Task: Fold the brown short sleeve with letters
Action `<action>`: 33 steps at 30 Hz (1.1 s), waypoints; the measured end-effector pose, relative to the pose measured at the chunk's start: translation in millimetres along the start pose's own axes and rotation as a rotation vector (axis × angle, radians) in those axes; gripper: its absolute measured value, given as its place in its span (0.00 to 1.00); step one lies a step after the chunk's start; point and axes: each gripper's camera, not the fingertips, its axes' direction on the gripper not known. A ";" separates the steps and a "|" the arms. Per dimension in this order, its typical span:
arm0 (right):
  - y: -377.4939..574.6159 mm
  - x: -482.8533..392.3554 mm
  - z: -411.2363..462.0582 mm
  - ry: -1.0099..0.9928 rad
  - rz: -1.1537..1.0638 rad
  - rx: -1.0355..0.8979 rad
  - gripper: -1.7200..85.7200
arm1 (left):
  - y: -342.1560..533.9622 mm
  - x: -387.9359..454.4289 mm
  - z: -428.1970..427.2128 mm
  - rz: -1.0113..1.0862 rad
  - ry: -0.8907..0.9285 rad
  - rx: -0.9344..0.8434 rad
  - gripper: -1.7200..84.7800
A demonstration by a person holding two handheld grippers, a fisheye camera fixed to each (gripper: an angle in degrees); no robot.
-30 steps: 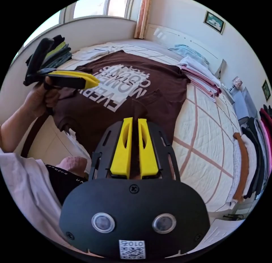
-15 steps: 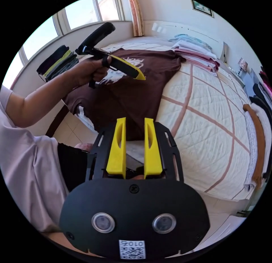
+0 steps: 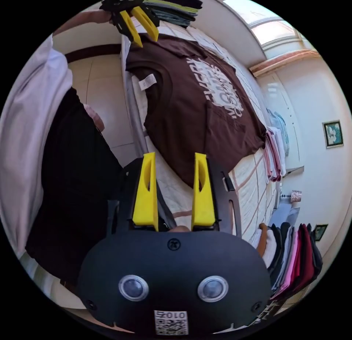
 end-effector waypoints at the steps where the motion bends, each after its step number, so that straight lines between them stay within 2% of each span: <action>1: -5.4 -10.0 3.0 0.039 -0.033 -0.016 0.18 | 9.6 11.8 -1.3 -0.017 -0.050 -0.036 0.15; 5: -16.1 -21.8 15.0 0.172 -0.048 -0.044 0.15 | 26.4 33.0 -6.2 -0.068 -0.117 -0.026 0.16; 7: -20.6 -18.7 7.7 0.170 -0.037 -0.042 0.12 | 25.2 49.7 -0.9 0.000 -0.177 -0.069 0.17; 9: -20.0 -12.0 -10.2 0.109 -0.039 0.016 0.07 | 22.5 62.8 -0.8 0.067 -0.171 -0.059 0.17; 15: -12.2 47.6 -49.3 -0.104 0.135 0.124 0.06 | 14.7 99.9 2.5 0.182 -0.187 -0.023 0.17; 23: -12.3 123.5 -61.7 -0.186 0.260 0.190 0.05 | 19.2 108.3 -0.5 0.136 -0.165 -0.004 0.16; 33: -6.3 188.5 -46.8 -0.331 0.334 0.210 0.05 | 26.6 86.9 -34.4 0.079 -0.130 0.032 0.08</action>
